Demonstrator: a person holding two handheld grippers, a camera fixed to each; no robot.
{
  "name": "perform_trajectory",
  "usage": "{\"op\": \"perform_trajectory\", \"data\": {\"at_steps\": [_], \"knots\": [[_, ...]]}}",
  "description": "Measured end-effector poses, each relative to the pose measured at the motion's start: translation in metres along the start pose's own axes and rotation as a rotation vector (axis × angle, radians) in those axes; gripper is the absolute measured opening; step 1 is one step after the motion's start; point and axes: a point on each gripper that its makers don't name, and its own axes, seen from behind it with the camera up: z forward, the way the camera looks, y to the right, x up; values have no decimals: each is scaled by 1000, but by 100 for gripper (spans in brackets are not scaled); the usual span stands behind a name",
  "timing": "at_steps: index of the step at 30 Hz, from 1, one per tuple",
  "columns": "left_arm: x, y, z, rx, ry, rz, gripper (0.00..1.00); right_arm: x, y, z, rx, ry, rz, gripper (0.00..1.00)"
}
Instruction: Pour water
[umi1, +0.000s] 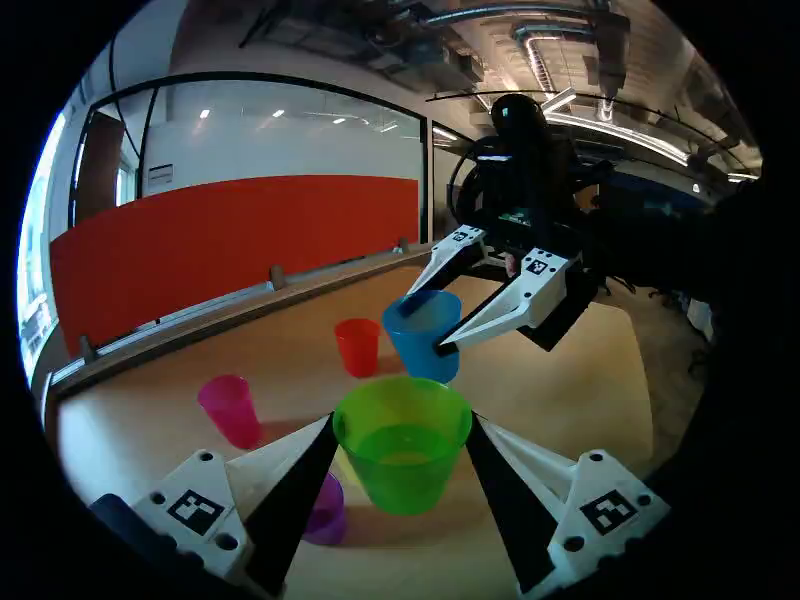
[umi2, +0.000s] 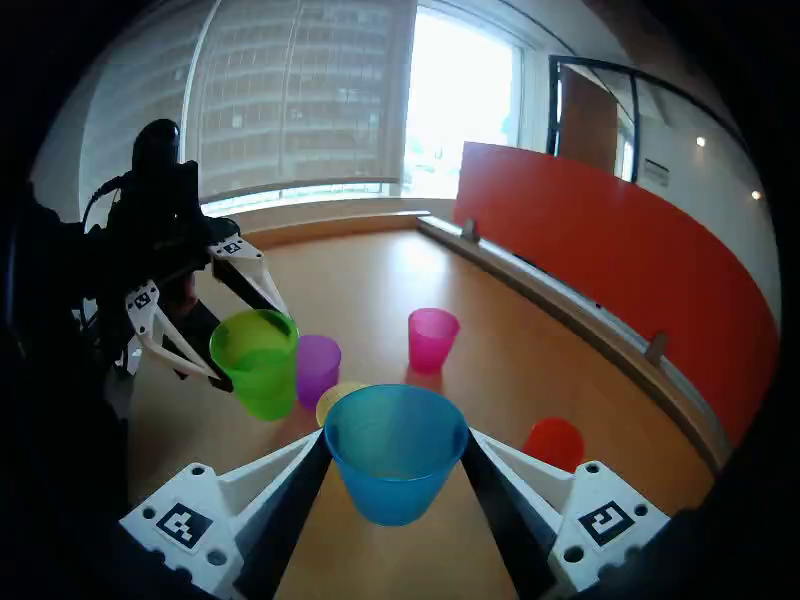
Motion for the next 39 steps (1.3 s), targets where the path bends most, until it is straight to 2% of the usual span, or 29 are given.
{"op": "perform_trajectory", "data": {"at_steps": [24,32,39], "knots": [[-47,26,13,-40,-81,17,88,-47,-15,21,54,-67,-13,92],[-61,31,15,-48,-108,26,88,-61,-19,27,68,-95,-29,92],[-66,30,18,-49,-121,33,88,-66,-21,33,72,-113,-47,92]]}}
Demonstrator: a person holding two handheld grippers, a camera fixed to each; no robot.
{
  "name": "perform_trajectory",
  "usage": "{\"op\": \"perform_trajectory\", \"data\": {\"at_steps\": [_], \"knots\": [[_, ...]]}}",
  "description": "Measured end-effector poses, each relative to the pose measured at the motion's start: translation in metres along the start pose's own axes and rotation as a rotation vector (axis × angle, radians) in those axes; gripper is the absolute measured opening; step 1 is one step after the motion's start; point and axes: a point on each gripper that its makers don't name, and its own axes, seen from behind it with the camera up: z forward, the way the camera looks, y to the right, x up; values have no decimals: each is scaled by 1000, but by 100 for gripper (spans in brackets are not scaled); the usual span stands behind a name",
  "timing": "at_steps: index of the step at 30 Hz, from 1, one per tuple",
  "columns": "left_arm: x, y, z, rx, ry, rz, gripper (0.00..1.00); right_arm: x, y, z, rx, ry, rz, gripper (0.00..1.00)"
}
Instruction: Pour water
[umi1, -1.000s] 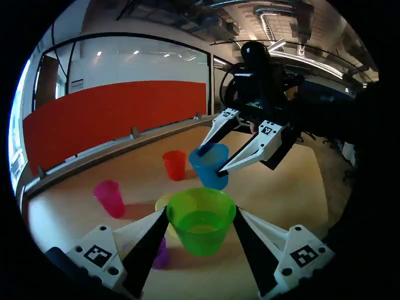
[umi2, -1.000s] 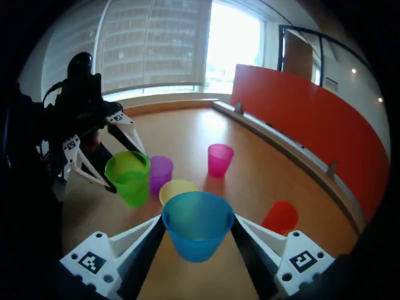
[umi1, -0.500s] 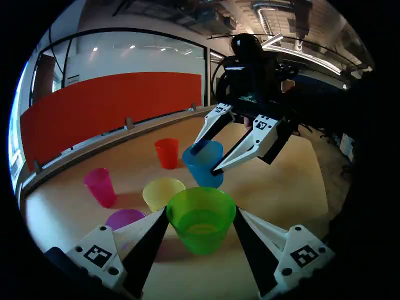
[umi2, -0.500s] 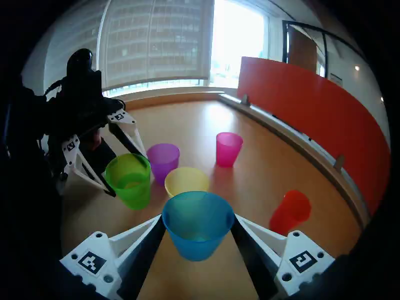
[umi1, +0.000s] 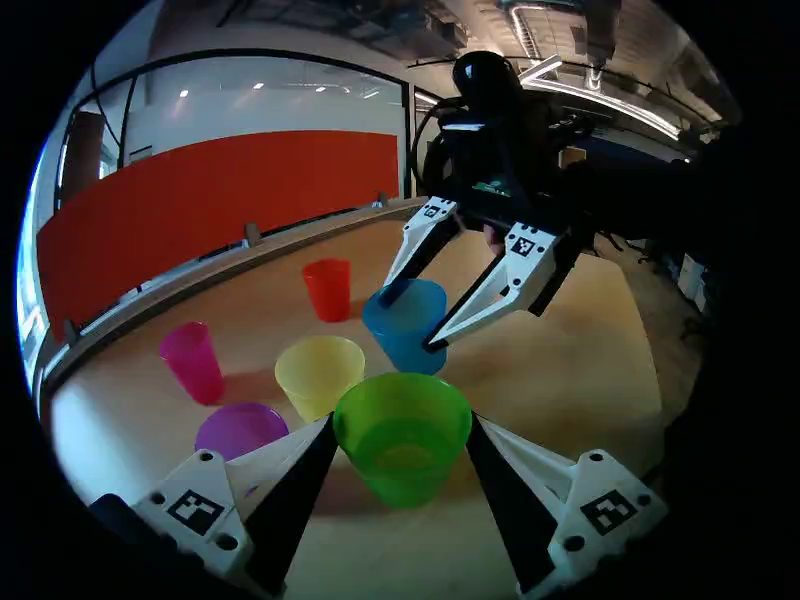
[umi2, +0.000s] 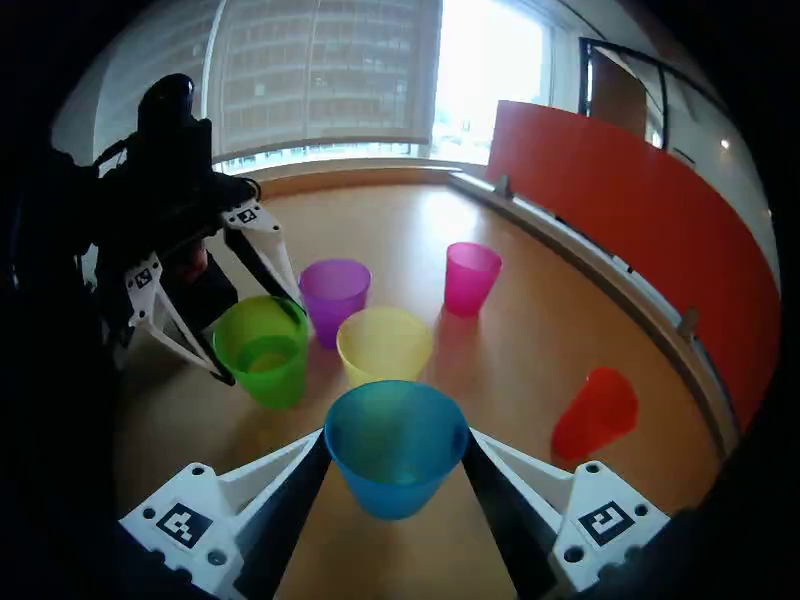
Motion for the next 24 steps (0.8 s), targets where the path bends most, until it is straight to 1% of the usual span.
{"op": "perform_trajectory", "data": {"at_steps": [12,24], "knots": [[-7,-1,5,-7,-13,-5,88,-8,-2,8,9,-15,9,92],[-15,0,10,-7,-25,4,88,-17,-5,10,15,-27,13,92]]}}
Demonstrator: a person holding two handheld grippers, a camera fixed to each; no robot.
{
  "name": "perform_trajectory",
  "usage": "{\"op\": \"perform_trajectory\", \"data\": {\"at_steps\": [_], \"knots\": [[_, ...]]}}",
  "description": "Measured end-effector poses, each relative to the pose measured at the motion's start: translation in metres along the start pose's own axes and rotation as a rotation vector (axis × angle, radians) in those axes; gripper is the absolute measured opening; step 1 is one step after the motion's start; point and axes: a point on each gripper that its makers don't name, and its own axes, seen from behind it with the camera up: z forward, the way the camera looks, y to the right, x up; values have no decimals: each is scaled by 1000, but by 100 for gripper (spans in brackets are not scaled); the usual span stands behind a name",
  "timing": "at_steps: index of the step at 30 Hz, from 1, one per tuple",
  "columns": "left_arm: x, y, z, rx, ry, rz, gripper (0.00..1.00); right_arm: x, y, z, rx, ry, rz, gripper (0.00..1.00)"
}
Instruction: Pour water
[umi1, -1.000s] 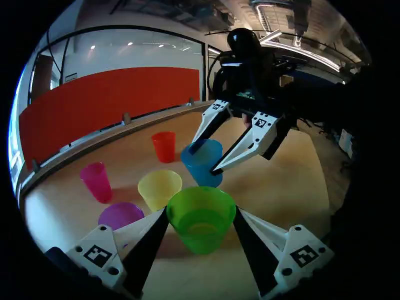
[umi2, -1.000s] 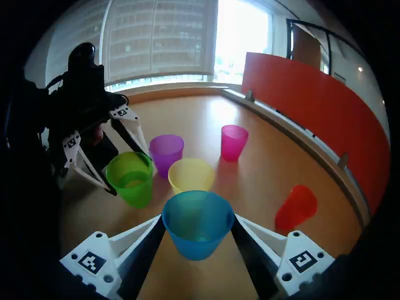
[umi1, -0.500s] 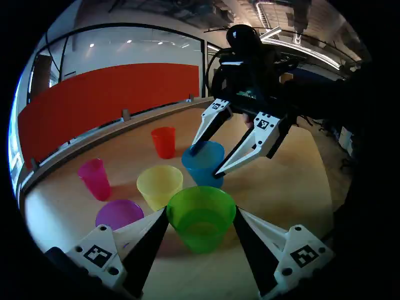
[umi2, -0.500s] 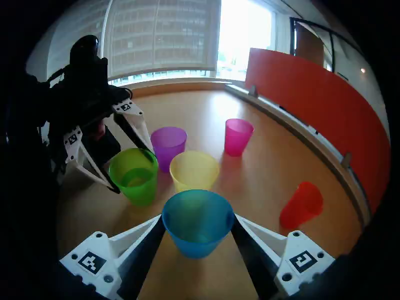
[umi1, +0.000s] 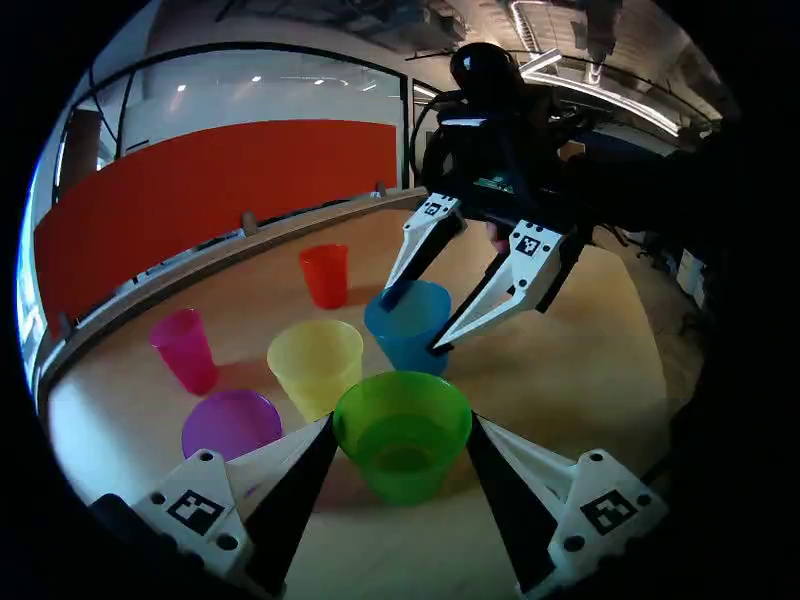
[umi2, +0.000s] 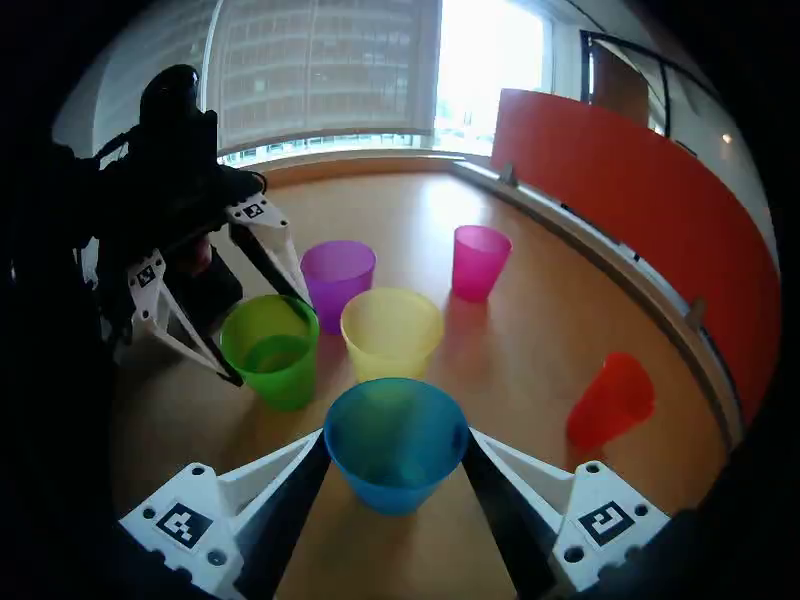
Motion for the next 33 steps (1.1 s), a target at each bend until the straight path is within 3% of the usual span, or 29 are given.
{"op": "perform_trajectory", "data": {"at_steps": [33], "knots": [[-7,-1,-1,-13,-20,-31,89,-20,-3,-8,-16,-50,6,95]]}}
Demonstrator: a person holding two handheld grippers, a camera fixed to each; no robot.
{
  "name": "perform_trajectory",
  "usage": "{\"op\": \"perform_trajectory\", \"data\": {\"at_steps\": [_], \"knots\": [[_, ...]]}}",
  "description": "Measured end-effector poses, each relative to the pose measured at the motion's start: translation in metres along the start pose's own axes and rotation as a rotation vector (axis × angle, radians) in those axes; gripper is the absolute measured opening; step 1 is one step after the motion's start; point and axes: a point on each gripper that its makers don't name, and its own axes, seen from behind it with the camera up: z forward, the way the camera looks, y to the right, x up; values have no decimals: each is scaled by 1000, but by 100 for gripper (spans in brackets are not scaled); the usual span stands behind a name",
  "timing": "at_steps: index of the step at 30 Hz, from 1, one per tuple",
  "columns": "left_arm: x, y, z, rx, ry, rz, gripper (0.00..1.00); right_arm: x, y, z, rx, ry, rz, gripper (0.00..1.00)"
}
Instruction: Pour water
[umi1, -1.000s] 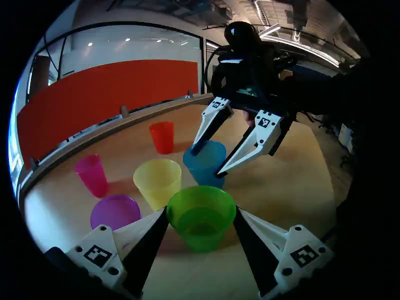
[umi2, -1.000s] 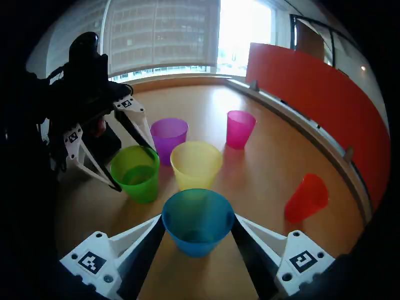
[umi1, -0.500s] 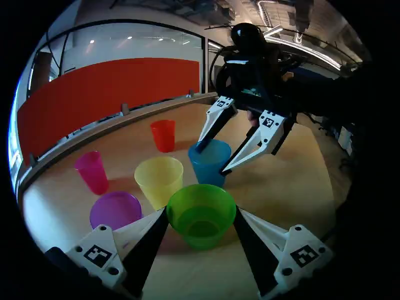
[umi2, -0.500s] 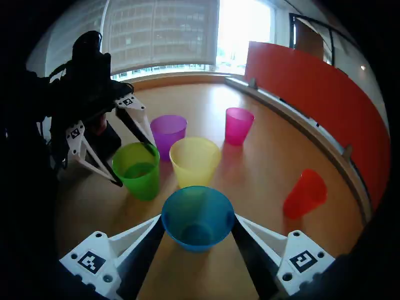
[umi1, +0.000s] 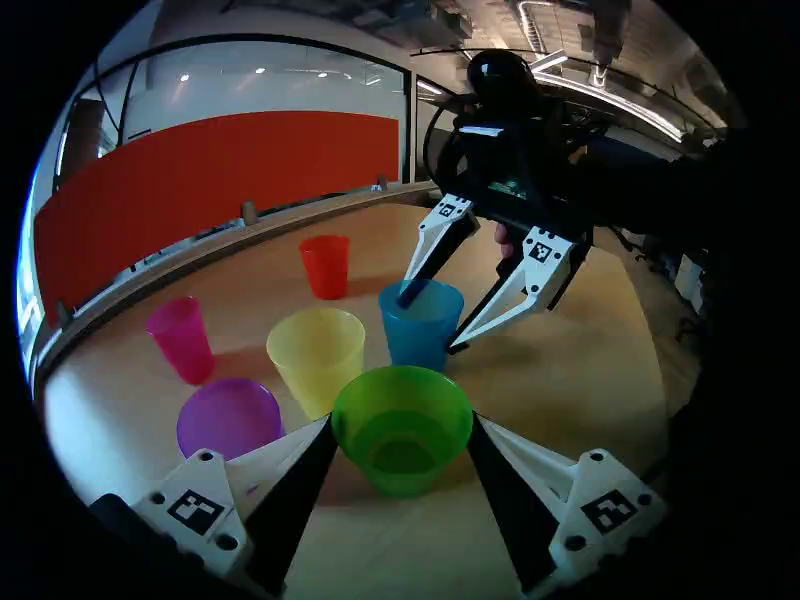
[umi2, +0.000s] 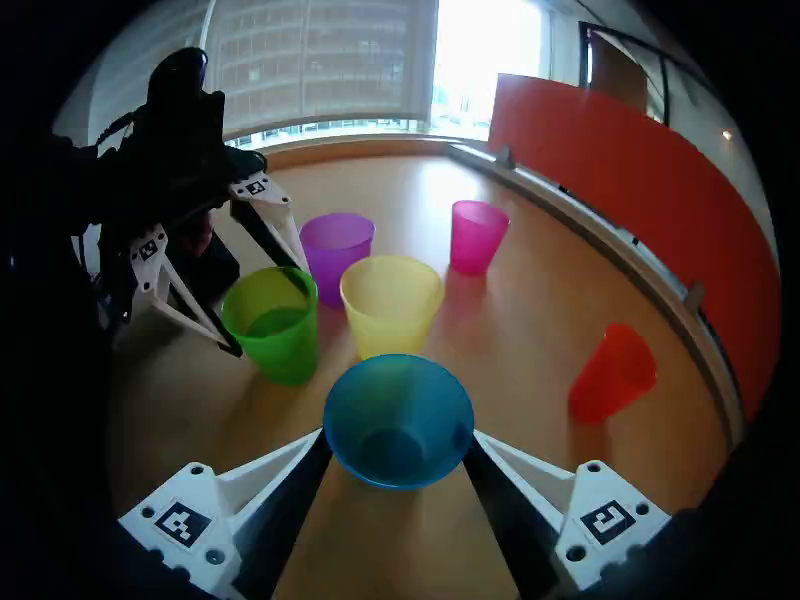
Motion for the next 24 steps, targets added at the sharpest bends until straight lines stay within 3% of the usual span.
{"op": "perform_trajectory", "data": {"at_steps": [3,15,24], "knots": [[-2,0,0,-4,-10,-4,89,-2,0,-1,-2,-2,2,100],[-12,-1,-2,-3,-60,-7,89,-9,0,-5,-15,-11,0,100],[-15,0,-12,2,-87,26,91,-12,-6,-10,-18,-14,0,100]]}}
